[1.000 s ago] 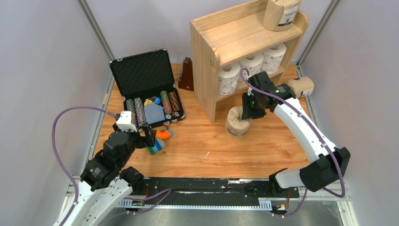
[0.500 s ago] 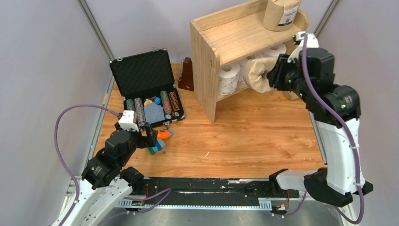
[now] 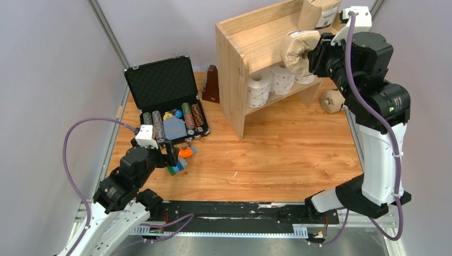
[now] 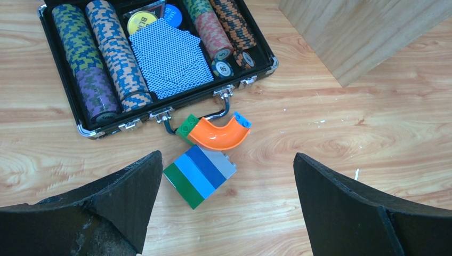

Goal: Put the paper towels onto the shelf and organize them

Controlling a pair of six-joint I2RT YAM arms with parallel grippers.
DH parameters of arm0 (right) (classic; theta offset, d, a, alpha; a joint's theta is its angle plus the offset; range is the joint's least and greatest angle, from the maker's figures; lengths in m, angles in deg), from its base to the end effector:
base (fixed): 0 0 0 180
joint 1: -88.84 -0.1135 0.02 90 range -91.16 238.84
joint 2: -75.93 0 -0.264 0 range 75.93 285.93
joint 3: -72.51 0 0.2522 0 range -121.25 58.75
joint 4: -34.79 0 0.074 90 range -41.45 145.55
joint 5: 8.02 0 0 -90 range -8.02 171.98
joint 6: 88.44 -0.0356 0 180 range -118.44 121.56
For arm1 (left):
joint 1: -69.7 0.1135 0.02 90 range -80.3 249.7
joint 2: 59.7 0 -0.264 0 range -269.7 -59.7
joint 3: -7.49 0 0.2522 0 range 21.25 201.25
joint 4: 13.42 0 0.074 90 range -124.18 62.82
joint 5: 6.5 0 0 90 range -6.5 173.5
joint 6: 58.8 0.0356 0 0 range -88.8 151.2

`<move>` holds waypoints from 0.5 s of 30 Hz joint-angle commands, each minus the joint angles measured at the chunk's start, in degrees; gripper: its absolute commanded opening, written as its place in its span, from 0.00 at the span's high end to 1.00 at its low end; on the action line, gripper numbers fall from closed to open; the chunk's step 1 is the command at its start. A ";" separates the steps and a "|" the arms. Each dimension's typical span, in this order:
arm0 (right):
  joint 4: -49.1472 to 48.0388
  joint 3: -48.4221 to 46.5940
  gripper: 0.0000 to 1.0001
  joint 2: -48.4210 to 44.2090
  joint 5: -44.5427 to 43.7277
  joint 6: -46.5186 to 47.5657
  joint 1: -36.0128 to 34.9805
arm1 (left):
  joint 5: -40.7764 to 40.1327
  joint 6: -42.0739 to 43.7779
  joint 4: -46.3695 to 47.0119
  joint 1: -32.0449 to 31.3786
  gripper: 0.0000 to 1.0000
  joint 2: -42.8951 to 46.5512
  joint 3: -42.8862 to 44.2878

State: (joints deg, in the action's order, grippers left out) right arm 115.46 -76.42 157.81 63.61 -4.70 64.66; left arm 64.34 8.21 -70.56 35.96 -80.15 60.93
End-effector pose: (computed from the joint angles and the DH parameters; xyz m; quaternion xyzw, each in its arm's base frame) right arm 0.1741 0.0659 0.5817 -0.0234 0.7818 0.0392 0.6219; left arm 0.0750 -0.0360 0.2990 -0.0125 0.8325 -0.1317 0.5380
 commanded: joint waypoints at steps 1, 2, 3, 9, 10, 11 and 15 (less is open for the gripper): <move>-10.67 -3.99 0.79 1.86 -1.30 4.17 0.09 | -0.33 0.75 2.25 -0.15 0.00 -0.31 -0.04; -11.43 -4.27 0.79 2.46 -1.00 4.73 0.19 | -0.46 0.70 2.18 -0.13 0.00 -0.34 0.00; -12.26 -4.63 0.79 3.19 -0.73 5.15 0.27 | -0.54 0.68 2.17 -0.15 0.00 -0.27 -0.02; -15.39 -6.01 0.76 7.09 0.52 6.00 1.67 | -1.19 0.51 1.94 -0.17 0.00 -0.12 0.05; -15.60 -6.03 0.75 7.72 0.71 6.00 2.09 | -1.25 0.49 1.91 -0.14 0.00 -0.17 0.05; -15.73 -5.92 0.75 8.28 0.91 6.00 2.58 | -1.33 0.49 1.90 -0.18 0.00 -0.13 0.09; -16.22 -5.90 0.71 9.99 2.26 5.97 3.96 | -1.58 0.35 1.76 -0.17 0.00 -0.12 0.07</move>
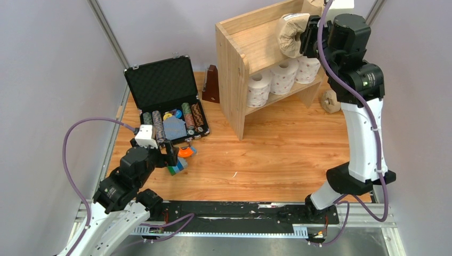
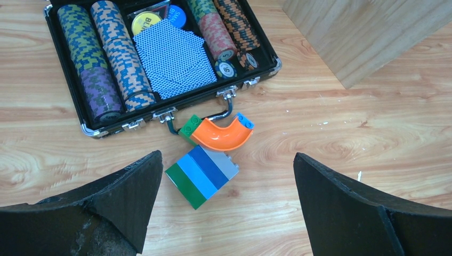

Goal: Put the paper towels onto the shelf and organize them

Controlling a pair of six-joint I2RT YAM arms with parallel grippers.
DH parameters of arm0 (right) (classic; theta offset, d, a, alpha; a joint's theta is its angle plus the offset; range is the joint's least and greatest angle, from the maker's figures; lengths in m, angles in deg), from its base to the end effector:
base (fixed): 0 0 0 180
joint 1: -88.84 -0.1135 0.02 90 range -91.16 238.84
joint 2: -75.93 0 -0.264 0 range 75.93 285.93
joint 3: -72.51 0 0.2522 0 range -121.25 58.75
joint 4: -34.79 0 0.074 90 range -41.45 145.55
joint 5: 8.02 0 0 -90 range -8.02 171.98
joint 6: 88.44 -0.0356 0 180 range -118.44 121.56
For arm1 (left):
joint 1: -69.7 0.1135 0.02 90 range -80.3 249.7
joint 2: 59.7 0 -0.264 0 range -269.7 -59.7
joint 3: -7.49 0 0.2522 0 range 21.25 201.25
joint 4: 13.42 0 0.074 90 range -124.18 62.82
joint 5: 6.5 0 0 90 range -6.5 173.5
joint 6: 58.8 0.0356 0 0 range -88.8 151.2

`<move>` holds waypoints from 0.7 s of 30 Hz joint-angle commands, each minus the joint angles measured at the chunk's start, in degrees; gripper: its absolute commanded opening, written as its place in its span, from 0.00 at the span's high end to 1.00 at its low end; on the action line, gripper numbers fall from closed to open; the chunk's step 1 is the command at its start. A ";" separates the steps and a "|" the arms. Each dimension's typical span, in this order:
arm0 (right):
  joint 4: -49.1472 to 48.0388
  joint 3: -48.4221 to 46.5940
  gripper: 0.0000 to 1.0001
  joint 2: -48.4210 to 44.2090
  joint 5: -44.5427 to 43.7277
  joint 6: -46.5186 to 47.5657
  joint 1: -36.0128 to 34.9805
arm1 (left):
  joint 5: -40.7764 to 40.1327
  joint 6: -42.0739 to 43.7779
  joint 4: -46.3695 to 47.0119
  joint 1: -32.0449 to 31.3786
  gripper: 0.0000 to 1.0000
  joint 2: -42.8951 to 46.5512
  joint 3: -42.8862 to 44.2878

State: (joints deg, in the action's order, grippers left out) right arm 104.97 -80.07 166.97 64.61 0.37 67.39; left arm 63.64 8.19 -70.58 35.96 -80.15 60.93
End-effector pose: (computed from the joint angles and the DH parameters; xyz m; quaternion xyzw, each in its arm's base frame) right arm 0.2382 0.0822 0.5830 -0.0350 0.7553 0.0142 0.6543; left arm 0.0751 -0.0356 0.2991 -0.0160 0.8320 -0.1270 0.5397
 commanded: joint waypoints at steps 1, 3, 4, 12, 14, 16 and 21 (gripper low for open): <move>-5.90 -2.25 0.70 1.22 1.43 0.92 1.54 | -0.88 0.35 1.80 -0.18 0.00 -0.16 0.06; -6.14 -2.25 0.67 1.75 1.96 0.93 2.19 | -1.08 0.39 1.82 -0.14 0.00 -0.18 0.06; -6.39 -2.30 0.65 1.99 2.21 0.92 2.63 | -1.20 0.34 1.78 -0.17 0.00 -0.16 0.07; -8.41 -2.84 0.46 3.26 4.85 0.19 4.71 | -1.56 0.24 1.65 -0.19 0.00 -0.21 0.09; -9.05 -2.86 0.44 3.62 5.44 0.19 5.10 | -1.66 0.20 1.61 -0.15 0.00 -0.28 0.05; -9.67 -3.07 0.43 4.22 5.95 0.18 5.65 | -1.64 0.16 1.57 -0.17 0.00 -0.32 0.05; -10.76 -4.58 0.41 6.86 7.50 0.05 6.57 | -1.68 0.22 1.56 -0.19 0.00 -0.60 0.05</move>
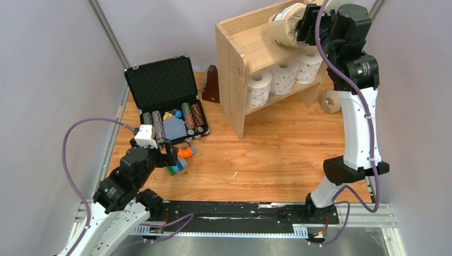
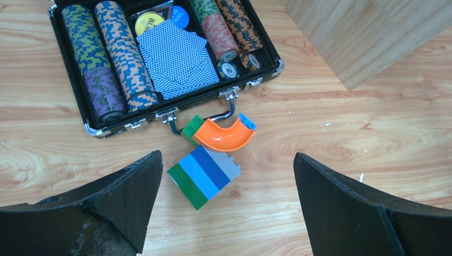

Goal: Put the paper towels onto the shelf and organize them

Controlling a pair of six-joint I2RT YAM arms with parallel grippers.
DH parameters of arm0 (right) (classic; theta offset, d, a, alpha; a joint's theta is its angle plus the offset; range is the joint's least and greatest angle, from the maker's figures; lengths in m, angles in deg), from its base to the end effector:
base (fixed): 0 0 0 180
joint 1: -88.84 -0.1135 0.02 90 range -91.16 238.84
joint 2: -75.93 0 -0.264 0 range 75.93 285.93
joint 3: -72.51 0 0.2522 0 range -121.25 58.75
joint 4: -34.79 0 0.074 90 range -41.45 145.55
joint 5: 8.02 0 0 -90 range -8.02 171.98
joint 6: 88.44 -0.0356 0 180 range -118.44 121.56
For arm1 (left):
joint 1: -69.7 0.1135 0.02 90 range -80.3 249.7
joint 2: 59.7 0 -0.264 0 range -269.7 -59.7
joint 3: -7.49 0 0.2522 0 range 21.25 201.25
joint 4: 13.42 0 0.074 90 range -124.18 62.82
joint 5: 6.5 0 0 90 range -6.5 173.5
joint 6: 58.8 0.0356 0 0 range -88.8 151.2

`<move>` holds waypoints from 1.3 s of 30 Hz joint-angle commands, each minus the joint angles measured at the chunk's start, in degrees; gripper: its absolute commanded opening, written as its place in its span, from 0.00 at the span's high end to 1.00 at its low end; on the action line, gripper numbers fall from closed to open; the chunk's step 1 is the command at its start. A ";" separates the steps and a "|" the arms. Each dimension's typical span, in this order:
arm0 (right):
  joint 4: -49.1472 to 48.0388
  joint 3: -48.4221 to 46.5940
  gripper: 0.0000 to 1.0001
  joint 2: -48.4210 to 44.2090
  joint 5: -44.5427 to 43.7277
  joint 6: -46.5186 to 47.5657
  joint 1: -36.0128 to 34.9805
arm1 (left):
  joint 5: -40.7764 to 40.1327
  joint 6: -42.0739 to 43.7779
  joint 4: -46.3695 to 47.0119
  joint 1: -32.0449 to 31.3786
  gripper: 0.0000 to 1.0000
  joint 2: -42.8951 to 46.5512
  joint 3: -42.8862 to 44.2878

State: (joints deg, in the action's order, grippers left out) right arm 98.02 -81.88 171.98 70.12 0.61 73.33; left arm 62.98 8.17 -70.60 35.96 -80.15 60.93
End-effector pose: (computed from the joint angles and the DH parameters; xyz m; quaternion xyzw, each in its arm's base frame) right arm 0.2801 0.0701 0.5814 -0.0235 0.7356 0.0210 0.6766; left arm 0.0752 -0.0352 0.2991 -0.0192 0.8316 -0.1226 0.5414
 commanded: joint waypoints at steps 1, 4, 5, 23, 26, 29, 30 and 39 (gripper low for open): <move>-4.29 -3.01 0.41 2.42 2.22 -0.27 0.61 | -1.02 0.21 1.58 -0.15 0.00 -0.63 0.05; -5.87 -3.32 0.38 3.92 3.25 -0.41 0.69 | -0.94 0.21 1.58 -0.14 0.00 -0.79 0.05; -6.43 -3.33 0.38 4.30 3.77 -0.37 0.71 | -0.93 0.19 1.62 -0.15 0.00 -0.81 0.07; -14.23 -1.29 0.15 1.88 9.39 -0.37 0.69 | -0.66 0.04 1.40 -0.18 0.00 -2.41 0.05; -16.02 -0.68 0.12 1.61 8.93 0.40 0.68 | -0.03 0.20 1.56 -0.17 0.00 -2.79 0.01; -16.26 -1.26 0.12 3.97 7.42 0.69 0.73 | 0.70 0.38 1.78 -0.19 0.00 -3.28 -0.02; -16.33 -1.44 0.12 4.83 7.17 1.98 0.68 | 0.85 0.41 1.81 -0.19 0.00 -3.37 -0.03; -17.01 -2.60 0.12 6.85 6.87 3.53 0.62 | 1.83 0.58 1.98 -0.17 0.00 -3.65 -0.04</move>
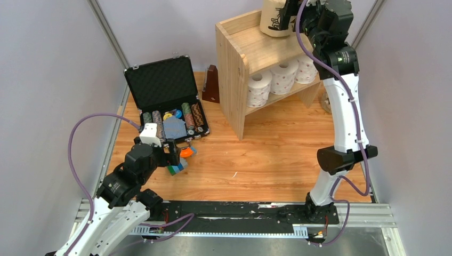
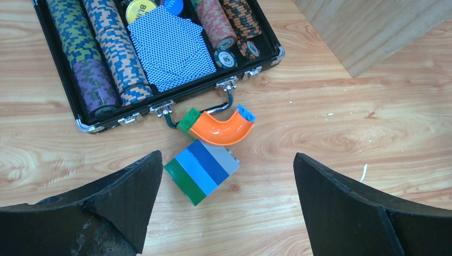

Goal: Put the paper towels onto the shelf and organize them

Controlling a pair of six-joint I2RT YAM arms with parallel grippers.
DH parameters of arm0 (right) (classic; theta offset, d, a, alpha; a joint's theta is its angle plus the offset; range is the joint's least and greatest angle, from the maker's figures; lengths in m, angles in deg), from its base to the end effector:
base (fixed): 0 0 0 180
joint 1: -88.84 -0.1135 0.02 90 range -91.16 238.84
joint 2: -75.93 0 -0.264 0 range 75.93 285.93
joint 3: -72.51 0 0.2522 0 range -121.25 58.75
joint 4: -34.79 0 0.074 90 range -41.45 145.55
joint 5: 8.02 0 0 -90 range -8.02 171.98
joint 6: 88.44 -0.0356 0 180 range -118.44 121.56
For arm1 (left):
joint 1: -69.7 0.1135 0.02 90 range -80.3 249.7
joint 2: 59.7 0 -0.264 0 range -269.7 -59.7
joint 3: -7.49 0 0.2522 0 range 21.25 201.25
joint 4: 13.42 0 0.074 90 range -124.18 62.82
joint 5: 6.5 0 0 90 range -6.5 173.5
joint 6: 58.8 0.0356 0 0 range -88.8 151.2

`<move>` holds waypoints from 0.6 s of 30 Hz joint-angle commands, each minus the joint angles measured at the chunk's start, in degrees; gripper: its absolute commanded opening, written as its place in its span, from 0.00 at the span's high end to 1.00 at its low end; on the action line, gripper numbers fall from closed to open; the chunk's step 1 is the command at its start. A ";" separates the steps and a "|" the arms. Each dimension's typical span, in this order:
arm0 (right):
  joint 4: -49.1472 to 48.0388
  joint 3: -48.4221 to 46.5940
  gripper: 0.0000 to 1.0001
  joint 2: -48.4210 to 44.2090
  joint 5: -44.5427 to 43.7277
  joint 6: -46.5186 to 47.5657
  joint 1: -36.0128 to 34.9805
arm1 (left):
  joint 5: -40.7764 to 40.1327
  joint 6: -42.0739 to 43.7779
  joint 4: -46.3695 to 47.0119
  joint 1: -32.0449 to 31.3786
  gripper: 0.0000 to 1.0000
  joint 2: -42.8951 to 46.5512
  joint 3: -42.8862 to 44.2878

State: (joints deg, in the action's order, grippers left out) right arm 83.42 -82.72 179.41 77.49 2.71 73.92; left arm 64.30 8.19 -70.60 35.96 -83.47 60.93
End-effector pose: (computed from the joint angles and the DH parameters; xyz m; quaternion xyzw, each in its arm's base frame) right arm 0.3360 0.0867 0.5742 -0.0679 0.6843 0.0602 0.7235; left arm 0.0838 -0.0419 0.2950 -0.0073 0.8474 -0.1176 0.5177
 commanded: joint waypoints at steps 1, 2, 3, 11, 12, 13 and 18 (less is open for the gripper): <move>-2.98 -1.03 0.12 -1.43 0.09 1.41 0.09 | 0.46 0.58 1.97 -0.18 0.00 -0.27 -0.04; -3.43 -0.06 0.11 -2.44 0.69 1.30 0.08 | 0.41 0.59 2.04 -0.19 0.00 -0.20 -0.04; -3.89 1.19 0.11 -3.66 1.64 1.08 0.10 | 0.40 0.55 2.00 -0.14 0.00 -0.15 -0.04; -6.06 9.69 0.07 -9.90 11.04 -3.39 0.02 | 0.49 0.62 2.10 -0.16 0.00 0.03 -0.04; -6.16 10.42 0.06 -9.89 11.22 -3.81 0.05 | 0.53 0.60 2.10 -0.16 0.00 0.03 -0.04; -6.36 10.97 0.06 -9.90 11.13 -4.14 0.02 | 0.56 0.60 2.17 -0.18 0.00 0.08 -0.02; -6.98 12.67 0.03 -8.76 11.14 -5.42 0.05 | 0.72 0.63 2.25 -0.18 0.00 0.13 -0.04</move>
State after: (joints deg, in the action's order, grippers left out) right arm 78.90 -71.55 170.05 87.08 -0.48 73.92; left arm 64.58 8.19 -70.60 35.96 -83.45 60.93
